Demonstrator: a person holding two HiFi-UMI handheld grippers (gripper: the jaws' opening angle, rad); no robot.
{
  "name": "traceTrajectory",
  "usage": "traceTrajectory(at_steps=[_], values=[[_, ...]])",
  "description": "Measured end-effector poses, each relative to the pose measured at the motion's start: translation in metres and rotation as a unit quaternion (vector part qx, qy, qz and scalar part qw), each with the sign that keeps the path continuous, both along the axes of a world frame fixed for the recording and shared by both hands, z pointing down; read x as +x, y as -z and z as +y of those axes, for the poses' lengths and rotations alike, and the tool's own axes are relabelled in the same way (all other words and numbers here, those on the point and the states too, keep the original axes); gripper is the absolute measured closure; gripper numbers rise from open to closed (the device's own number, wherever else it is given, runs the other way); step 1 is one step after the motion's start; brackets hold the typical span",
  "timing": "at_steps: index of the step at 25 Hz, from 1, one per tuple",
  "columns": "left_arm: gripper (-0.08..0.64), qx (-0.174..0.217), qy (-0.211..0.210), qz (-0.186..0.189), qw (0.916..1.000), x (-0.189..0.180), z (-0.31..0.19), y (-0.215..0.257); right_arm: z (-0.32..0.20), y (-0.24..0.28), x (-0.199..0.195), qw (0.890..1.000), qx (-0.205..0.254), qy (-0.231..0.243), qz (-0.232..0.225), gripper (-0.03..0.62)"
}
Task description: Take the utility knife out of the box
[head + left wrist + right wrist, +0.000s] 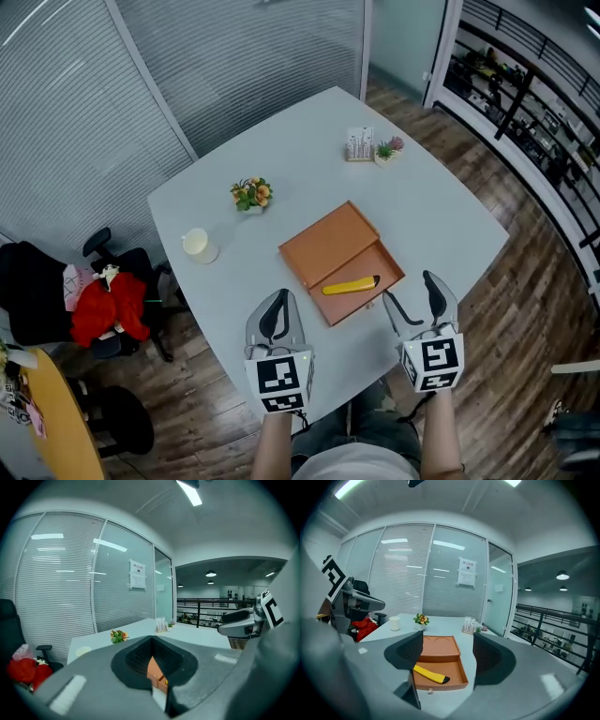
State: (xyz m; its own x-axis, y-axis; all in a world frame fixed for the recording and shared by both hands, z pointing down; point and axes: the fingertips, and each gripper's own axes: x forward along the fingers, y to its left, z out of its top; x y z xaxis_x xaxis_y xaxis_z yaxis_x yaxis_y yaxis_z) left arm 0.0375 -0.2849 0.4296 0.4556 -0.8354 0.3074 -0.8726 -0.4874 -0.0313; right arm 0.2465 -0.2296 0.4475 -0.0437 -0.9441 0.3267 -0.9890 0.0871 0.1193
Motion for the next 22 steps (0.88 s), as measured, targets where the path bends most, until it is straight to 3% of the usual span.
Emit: traceTrajectory(at_steps=[9,18,22], values=[[0.560,-0.032,0.036,-0.002,0.9988,0.008,-0.015,-0.021,-0.040,-0.032,-0.017,0.990,-0.074,0.115,0.027,0.235],[0.560,-0.067,0.078,-0.010,0.9947,0.006,-0.032,-0.051,-0.068,-0.072,-0.041,0.966,-0.140,0.216,0.031,0.238],[0.560,-0.082,0.086,-0.011,0.9928,0.008,-0.037,-0.063,-0.072,-0.094,-0.042,0.956,-0.171,0.238,0.030,0.239]])
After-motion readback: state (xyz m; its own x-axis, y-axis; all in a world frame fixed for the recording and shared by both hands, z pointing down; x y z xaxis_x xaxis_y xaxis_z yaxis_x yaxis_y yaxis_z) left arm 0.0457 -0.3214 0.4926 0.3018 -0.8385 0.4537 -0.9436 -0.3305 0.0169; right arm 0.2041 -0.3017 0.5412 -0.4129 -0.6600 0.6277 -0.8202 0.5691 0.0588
